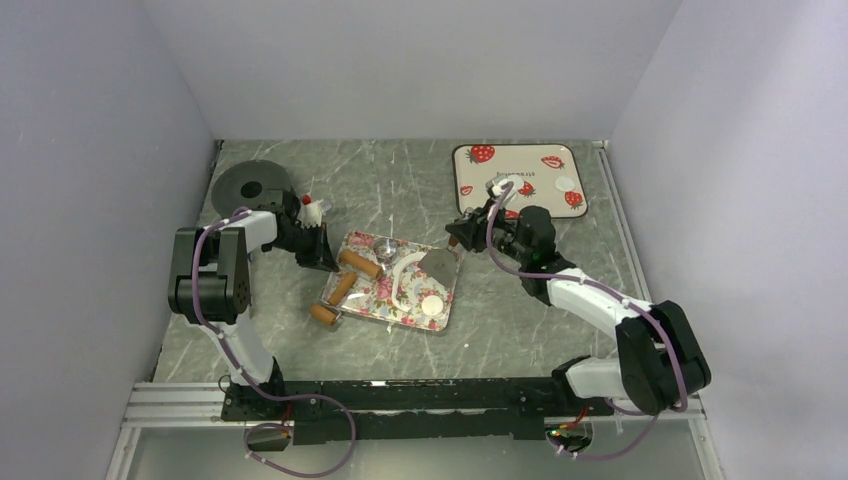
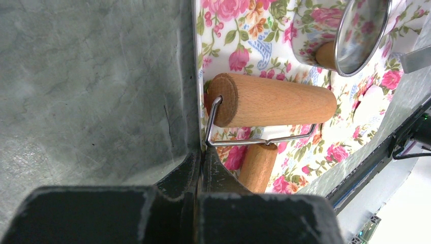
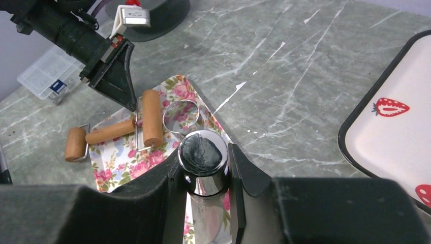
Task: Roll out the dumpling wrappers from the dough
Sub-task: Scoop the dumpling wrapper from the work surface.
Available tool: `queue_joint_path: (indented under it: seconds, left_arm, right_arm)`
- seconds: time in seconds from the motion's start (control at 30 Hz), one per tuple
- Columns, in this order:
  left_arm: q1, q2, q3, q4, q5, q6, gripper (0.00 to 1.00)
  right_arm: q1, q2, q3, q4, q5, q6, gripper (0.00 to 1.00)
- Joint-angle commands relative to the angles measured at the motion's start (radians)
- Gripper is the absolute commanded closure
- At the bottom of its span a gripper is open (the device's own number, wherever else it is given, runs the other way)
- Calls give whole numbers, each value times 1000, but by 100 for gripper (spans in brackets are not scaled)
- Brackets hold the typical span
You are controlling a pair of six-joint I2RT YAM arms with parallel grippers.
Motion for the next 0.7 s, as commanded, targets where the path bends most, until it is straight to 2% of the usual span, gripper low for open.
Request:
queue_joint_path:
  seconds: [0.0, 0.13, 0.43, 0.67]
  left_arm:
    - [-4, -41, 3, 27, 76, -9, 100]
    - [-4, -45, 1, 27, 76, -6, 100]
    - [-4, -50, -1, 30, 80, -8, 100]
    - [-4, -56, -2, 29, 81, -9, 100]
  right_arm:
    - [2, 39, -50, 217, -5, 40, 100]
    - [2, 64, -110, 258, 23, 25, 100]
    - [-1, 91, -123, 200, -84, 20, 100]
    - [-4, 164, -71, 167, -185, 34, 100]
